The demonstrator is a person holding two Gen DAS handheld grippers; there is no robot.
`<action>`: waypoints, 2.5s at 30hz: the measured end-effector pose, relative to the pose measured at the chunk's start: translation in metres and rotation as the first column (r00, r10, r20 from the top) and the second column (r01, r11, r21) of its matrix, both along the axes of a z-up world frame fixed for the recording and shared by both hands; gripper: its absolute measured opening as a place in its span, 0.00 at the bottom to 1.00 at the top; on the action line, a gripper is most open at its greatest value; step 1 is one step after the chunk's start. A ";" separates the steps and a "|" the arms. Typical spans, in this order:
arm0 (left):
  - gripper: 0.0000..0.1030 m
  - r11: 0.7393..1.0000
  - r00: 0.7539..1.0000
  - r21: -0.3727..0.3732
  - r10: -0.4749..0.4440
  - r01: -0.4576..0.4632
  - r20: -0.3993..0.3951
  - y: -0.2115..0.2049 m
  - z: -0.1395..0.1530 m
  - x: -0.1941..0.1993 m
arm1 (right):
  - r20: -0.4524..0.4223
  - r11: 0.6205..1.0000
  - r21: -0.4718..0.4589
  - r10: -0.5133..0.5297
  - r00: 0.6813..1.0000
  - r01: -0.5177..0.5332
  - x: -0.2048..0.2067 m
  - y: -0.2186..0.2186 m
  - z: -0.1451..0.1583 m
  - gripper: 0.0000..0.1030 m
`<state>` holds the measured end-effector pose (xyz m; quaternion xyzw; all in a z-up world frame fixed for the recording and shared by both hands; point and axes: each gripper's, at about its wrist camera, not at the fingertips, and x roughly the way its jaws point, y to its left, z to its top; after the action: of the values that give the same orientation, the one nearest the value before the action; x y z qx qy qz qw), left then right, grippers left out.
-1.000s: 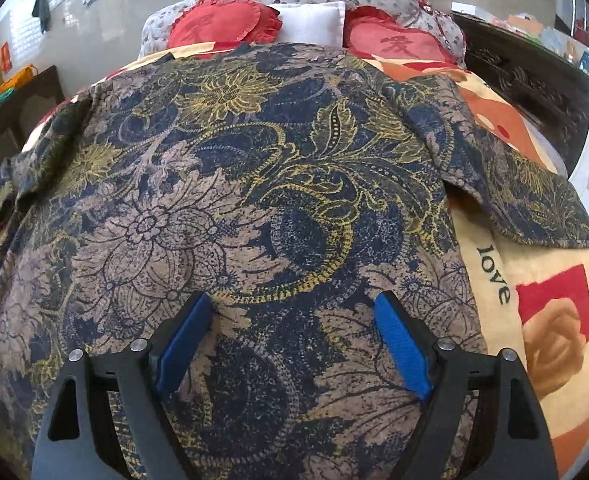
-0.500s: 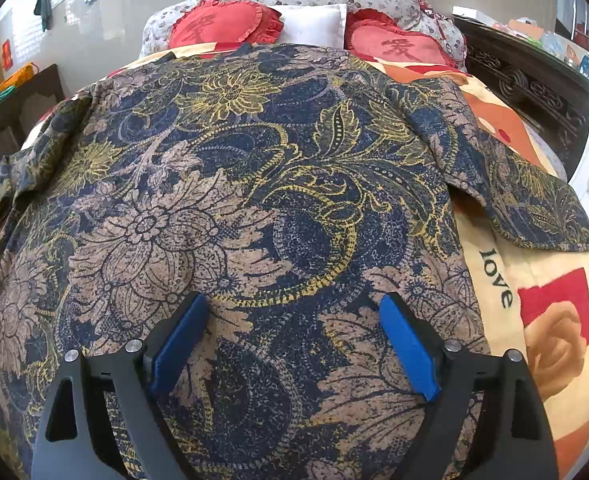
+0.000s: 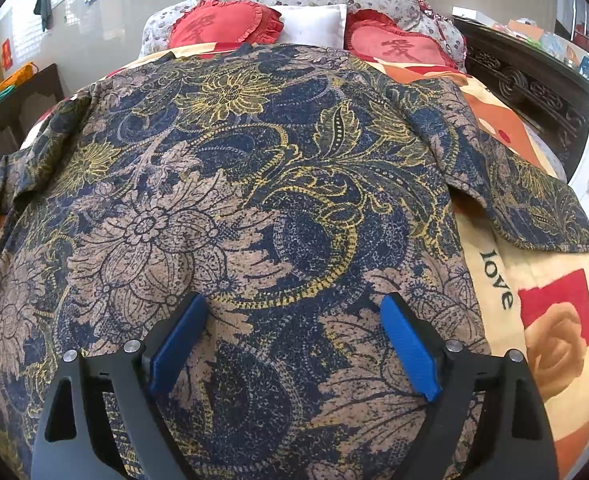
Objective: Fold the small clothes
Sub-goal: 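Grasp the shirt sleeve with the left gripper and lift it, then lay the held sleeve over the shirt back and open the left gripper, then grasp the side edge of the shirt with the left gripper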
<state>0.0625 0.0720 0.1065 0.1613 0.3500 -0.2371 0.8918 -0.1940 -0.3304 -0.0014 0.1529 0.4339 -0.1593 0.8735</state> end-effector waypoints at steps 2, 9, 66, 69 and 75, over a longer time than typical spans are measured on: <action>0.07 0.990 0.994 -0.103 0.102 -0.098 0.029 0.030 0.039 0.012 | -0.001 1.000 -0.002 0.000 1.000 0.000 0.000 0.000 0.000 0.95; 0.06 0.884 0.887 -0.260 0.435 -0.388 0.156 0.100 0.155 0.037 | 0.001 1.000 0.000 0.000 1.000 0.000 0.000 0.000 0.000 0.95; 0.21 0.978 0.991 -0.205 0.013 -0.040 -0.131 -0.223 -0.022 -0.020 | 0.019 1.000 0.022 -0.006 1.000 0.006 0.000 -0.003 0.000 0.95; 0.14 0.949 0.973 -0.243 0.164 -0.200 -0.161 -0.172 -0.029 0.009 | 0.008 1.000 0.006 -0.005 1.000 0.005 0.001 -0.001 0.000 0.95; 0.11 0.931 0.946 -0.254 0.194 -0.260 -0.259 -0.167 -0.047 0.046 | 0.004 1.000 0.003 -0.004 1.000 0.004 0.003 0.000 0.000 0.95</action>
<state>0.1089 -0.0952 0.0594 -0.0391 0.4290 -0.1967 0.8807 -0.1915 -0.3301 -0.0013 0.1555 0.4319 -0.1601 0.8739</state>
